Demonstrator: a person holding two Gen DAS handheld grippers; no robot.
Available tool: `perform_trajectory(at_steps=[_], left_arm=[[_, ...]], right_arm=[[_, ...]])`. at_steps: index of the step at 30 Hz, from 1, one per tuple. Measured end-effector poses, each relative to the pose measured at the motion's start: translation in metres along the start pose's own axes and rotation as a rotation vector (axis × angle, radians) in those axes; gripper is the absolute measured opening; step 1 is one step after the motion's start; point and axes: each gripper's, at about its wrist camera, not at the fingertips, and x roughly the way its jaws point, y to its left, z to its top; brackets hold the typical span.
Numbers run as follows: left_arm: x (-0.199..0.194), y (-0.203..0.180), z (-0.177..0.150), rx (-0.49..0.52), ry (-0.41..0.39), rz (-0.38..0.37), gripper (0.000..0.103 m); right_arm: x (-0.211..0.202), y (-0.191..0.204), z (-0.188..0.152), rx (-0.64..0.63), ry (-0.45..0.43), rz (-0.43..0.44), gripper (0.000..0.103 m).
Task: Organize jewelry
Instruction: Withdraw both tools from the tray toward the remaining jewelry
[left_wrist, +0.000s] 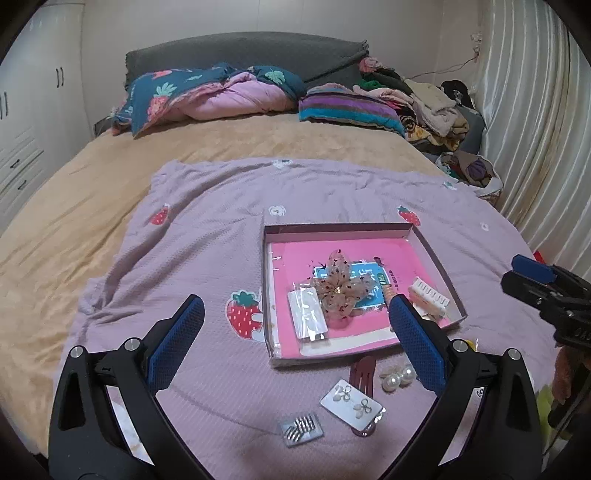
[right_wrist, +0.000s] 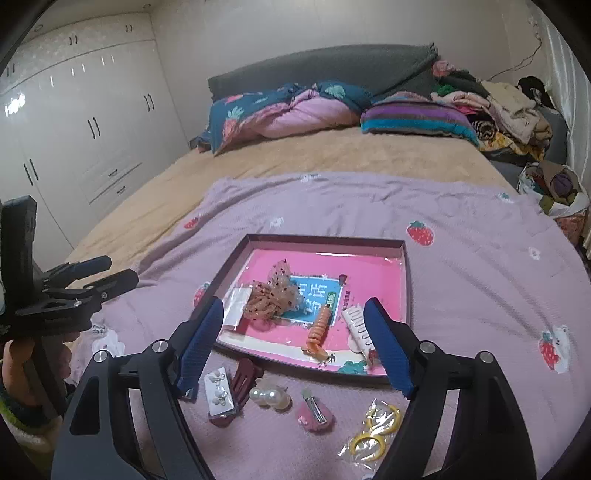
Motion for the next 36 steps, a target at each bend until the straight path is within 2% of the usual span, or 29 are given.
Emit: perform_trajectory(at_steps=[8,11,17,26,36], left_arm=[[-0.028,-0.009,-0.004,0.016,-0.034,-0.002,0.094],[-0.037,-0.013,-0.01,0.023,-0.045,-0.005,0.094],[-0.048,-0.019,-0.026,0.029,-0.047,-0.015,0.094],[-0.05,-0.024,-0.053,0.037,-0.017,-0.021,0.094],[-0.041,-0.031,-0.092,0.059,0.057,-0.037,0.094]], right_arm=[[-0.041,0.003,-0.003,-0.001,-0.062,-0.006,0.079],[-0.053,0.003,-0.006,-0.002,-0.084,-0.011,0.084],[-0.073,0.006,-0.019,-0.015,-0.105,-0.02,0.085],[-0.079,0.007,-0.044,-0.021,-0.084,-0.032,0.085],[-0.068,0.008,-0.075,-0.036,-0.022,-0.046,0.085]])
